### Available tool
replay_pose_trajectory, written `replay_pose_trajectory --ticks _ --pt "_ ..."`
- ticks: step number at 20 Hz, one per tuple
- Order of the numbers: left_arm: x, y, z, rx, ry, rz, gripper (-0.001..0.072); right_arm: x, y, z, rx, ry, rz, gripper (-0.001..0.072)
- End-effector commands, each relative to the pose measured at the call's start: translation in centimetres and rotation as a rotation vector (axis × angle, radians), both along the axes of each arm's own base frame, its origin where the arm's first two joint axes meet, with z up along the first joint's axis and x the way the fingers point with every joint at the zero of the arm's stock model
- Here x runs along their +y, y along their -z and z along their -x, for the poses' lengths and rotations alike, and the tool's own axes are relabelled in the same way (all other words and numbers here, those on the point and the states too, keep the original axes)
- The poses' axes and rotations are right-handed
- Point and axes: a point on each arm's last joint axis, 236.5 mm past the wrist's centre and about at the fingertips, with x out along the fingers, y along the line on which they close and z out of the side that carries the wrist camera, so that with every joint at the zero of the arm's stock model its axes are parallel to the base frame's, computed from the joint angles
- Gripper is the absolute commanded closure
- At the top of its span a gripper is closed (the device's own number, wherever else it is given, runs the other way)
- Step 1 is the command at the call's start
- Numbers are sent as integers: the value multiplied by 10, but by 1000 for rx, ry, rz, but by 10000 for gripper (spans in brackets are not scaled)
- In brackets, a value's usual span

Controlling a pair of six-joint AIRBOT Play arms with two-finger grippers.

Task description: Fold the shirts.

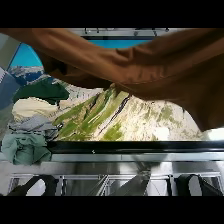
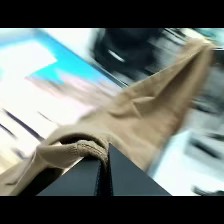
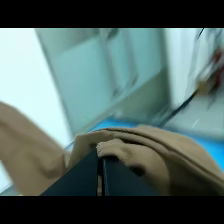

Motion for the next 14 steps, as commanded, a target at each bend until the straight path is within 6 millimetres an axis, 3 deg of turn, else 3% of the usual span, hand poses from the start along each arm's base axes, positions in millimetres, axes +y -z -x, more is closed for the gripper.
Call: replay_pose_trajectory --ticks 1,4,7,9,10,12,14 --pt "-3 -43 55 -211 -160 -88 679 20 -54 48 -229 178 87 698" --pt "21 -6 26 -76 -229 -66 678 -8 -34 17 -113 218 73 698" --pt "47 61 -17 173 -230 52 679 -42 12 -31 65 180 3 697" --pt "66 115 -51 329 -235 132 679 -61 80 -78 274 138 -43 697" --pt "70 144 -69 388 -229 162 679 -60 123 -102 375 88 -64 697" --pt "65 200 -106 489 -213 198 679 -49 208 -150 526 36 -91 697" --pt "51 257 -150 552 -226 194 678 -49 285 -199 630 90 -66 697"
